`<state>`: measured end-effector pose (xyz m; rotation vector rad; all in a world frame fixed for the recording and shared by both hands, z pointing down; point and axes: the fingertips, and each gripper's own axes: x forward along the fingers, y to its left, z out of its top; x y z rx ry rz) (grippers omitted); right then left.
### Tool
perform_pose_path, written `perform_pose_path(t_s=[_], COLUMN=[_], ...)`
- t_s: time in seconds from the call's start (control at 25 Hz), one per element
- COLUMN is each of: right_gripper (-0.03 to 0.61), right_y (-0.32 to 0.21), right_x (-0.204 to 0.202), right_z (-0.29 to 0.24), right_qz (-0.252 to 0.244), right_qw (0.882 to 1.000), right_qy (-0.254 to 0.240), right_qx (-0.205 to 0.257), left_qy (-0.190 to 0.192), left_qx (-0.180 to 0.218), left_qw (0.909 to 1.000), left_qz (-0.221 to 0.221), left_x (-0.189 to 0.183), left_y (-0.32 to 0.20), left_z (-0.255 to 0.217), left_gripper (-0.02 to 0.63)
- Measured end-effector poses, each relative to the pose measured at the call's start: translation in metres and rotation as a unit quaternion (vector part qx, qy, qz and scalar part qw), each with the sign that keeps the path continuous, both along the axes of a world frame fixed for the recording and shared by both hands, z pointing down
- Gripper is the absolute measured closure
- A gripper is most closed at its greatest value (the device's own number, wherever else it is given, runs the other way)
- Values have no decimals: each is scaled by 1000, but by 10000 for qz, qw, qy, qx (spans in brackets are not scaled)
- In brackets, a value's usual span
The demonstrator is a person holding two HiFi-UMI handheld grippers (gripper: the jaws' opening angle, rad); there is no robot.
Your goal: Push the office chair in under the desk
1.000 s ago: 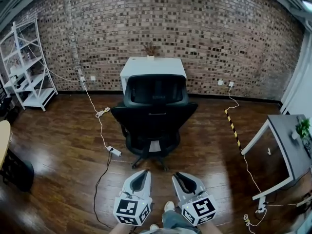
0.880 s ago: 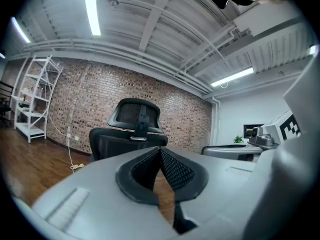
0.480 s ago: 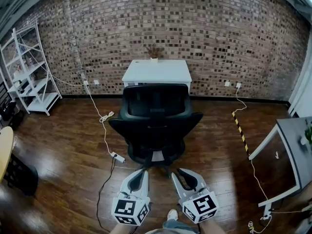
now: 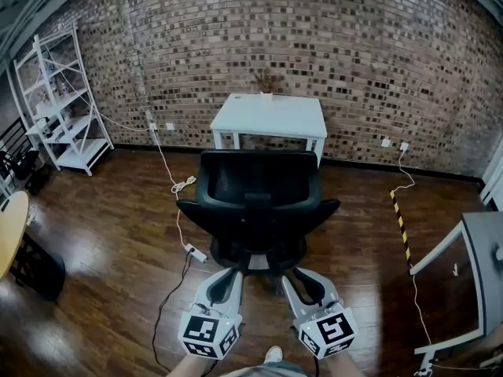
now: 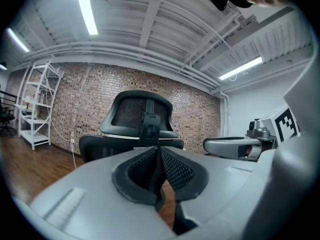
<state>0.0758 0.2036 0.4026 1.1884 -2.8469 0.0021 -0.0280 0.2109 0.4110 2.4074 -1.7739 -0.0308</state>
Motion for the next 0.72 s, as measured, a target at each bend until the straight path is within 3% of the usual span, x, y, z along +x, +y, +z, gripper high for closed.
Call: perform_pose_path(t_s=[0.48,0.72], right_gripper=[434,369], right_y=[-59,-78], right_x=[24,30], right_z=[-13,-9], right_qz=[-424,-701], right_qw=[9981,9953], right_qy=[379,611], right_qx=[214,269], left_qy=[-371,-805], left_qx=[165,141], left_qw=[9988,9966], left_qz=[-267,-132], left_x=[-19,-29], left_y=[-50,-64], left_z=[-19,-13], left_gripper=[511,425])
